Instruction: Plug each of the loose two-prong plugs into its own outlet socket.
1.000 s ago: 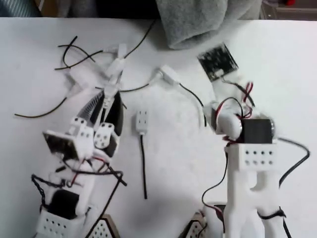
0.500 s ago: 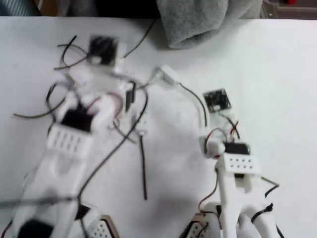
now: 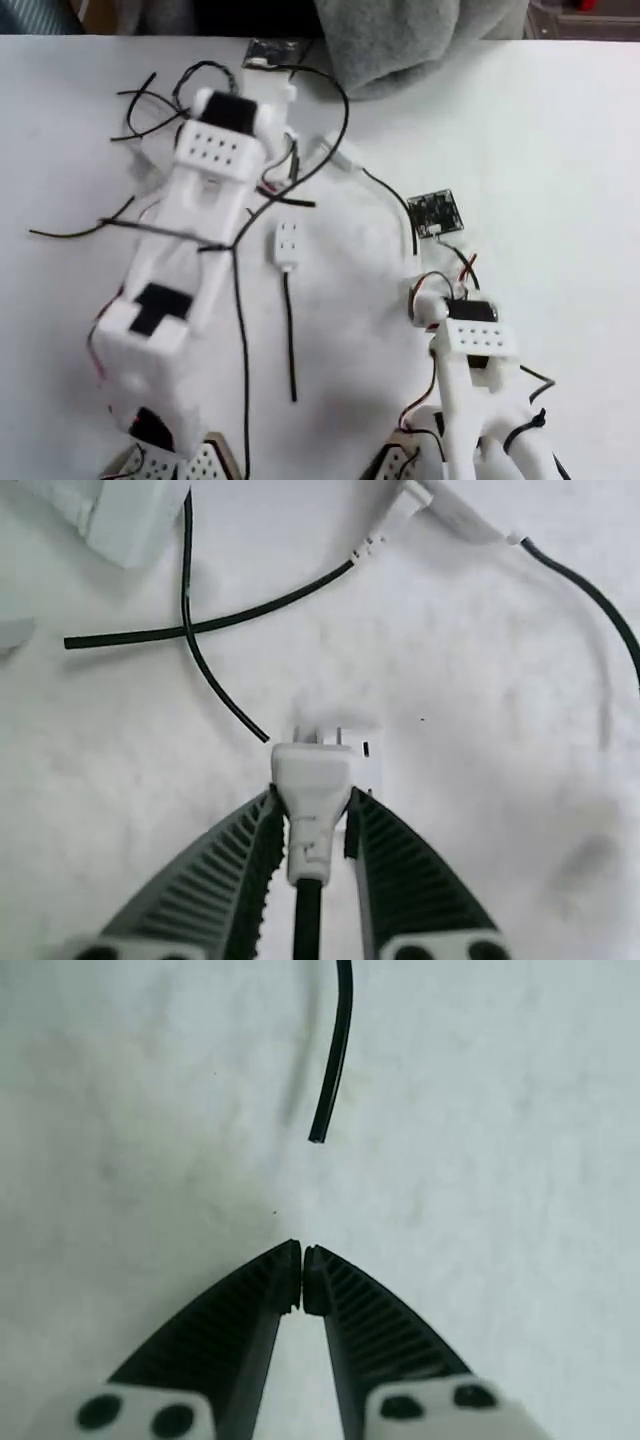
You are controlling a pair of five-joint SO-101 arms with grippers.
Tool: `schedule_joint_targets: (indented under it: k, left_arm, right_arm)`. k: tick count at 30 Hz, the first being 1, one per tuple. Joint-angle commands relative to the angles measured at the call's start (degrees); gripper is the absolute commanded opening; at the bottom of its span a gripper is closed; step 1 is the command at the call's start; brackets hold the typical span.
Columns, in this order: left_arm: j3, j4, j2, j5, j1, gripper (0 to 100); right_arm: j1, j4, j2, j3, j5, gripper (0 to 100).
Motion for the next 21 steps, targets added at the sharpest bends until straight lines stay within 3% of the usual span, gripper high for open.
schedule_joint_targets:
  k: [1, 7, 21]
  left_arm:
    - [-14.15, 6.07, 7.87, 0.53, 1.36, 3]
    - [-14.95, 5.89, 14.37, 0.53, 1.71, 3]
    - [-13.45, 5.89, 15.87, 1.23, 6.2, 3]
  right_arm:
    - [0.57, -0.92, -0.57, -0.09, -0.62, 1.9]
    - [0.48, -1.01, -0.57, -0.09, -0.62, 1.9]
    - [-0.92, -1.01, -0.57, 0.0, -0.35, 1.9]
